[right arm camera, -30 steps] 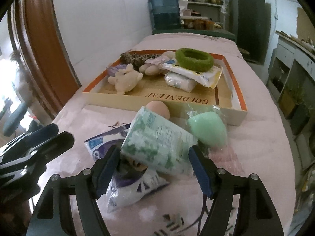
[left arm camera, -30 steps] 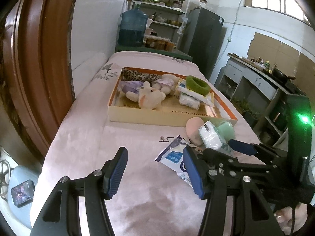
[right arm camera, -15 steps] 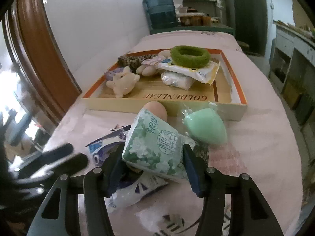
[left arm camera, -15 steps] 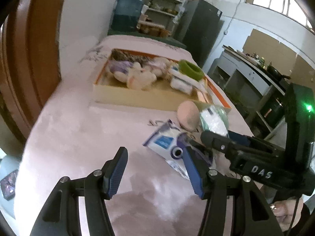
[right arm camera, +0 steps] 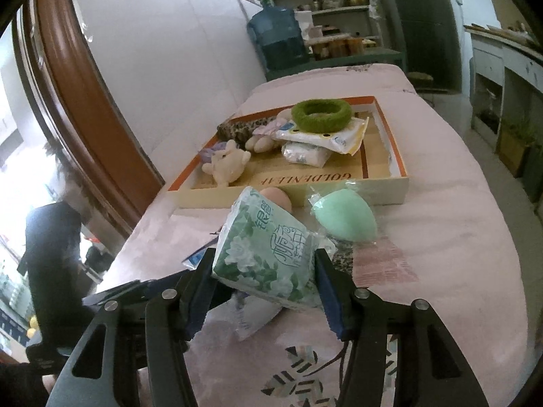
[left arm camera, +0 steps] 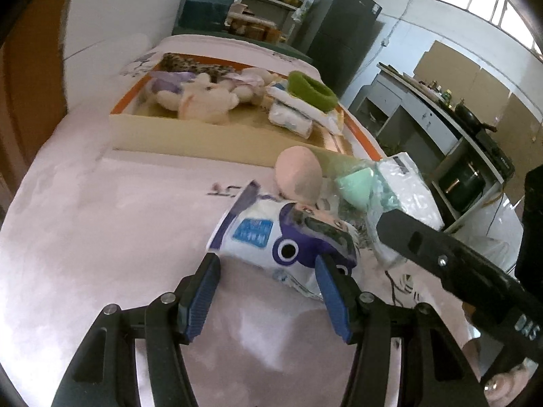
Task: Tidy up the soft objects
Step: 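Grasp the white-green floral packet with right tool while left tool reaches the blue-white bag, then carry the blue-white bag with left tool while right tool carries the floral packet over the tray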
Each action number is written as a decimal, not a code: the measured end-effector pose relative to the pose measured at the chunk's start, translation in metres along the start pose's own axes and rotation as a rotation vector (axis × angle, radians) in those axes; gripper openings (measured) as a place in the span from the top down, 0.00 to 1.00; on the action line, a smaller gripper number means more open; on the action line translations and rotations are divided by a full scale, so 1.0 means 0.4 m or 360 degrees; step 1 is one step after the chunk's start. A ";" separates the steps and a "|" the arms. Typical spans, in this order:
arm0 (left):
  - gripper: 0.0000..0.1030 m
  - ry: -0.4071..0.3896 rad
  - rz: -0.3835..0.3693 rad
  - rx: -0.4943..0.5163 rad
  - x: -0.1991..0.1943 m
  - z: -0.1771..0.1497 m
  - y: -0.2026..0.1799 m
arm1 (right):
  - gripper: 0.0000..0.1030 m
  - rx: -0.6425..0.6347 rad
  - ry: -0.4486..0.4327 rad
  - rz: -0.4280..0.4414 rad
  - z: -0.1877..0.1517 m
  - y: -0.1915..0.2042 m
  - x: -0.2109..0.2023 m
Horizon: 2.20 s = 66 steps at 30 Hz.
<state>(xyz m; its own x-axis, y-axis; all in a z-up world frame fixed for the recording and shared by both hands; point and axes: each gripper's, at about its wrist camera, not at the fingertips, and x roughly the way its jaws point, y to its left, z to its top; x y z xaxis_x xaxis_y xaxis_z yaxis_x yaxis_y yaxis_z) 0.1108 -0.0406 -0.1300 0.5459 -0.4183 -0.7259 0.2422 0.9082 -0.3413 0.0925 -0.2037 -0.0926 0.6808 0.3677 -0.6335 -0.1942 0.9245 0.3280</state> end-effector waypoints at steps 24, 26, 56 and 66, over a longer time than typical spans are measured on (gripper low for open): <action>0.84 -0.0159 -0.0115 0.0077 -0.063 0.006 -0.040 | 0.44 0.0152 -0.0054 0.0052 -0.015 -0.078 -0.055; 0.84 -0.0188 -0.0117 0.0082 -0.080 0.008 -0.040 | 0.44 0.0132 -0.0062 0.0052 -0.012 -0.066 -0.062; 0.84 -0.0473 0.0000 0.0098 -0.226 0.153 -0.007 | 0.44 -0.0159 -0.0203 -0.0006 0.120 0.052 -0.120; 0.84 -0.0524 0.0016 0.0084 -0.218 0.218 0.009 | 0.44 -0.0182 -0.0239 -0.0032 0.175 0.051 -0.105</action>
<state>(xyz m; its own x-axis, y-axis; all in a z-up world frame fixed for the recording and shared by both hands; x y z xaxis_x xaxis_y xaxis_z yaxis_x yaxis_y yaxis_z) 0.1340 0.0003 -0.0158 0.7762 -0.3914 -0.4942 0.2719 0.9151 -0.2976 0.1096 -0.2071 -0.0101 0.7813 0.3379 -0.5248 -0.2526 0.9400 0.2291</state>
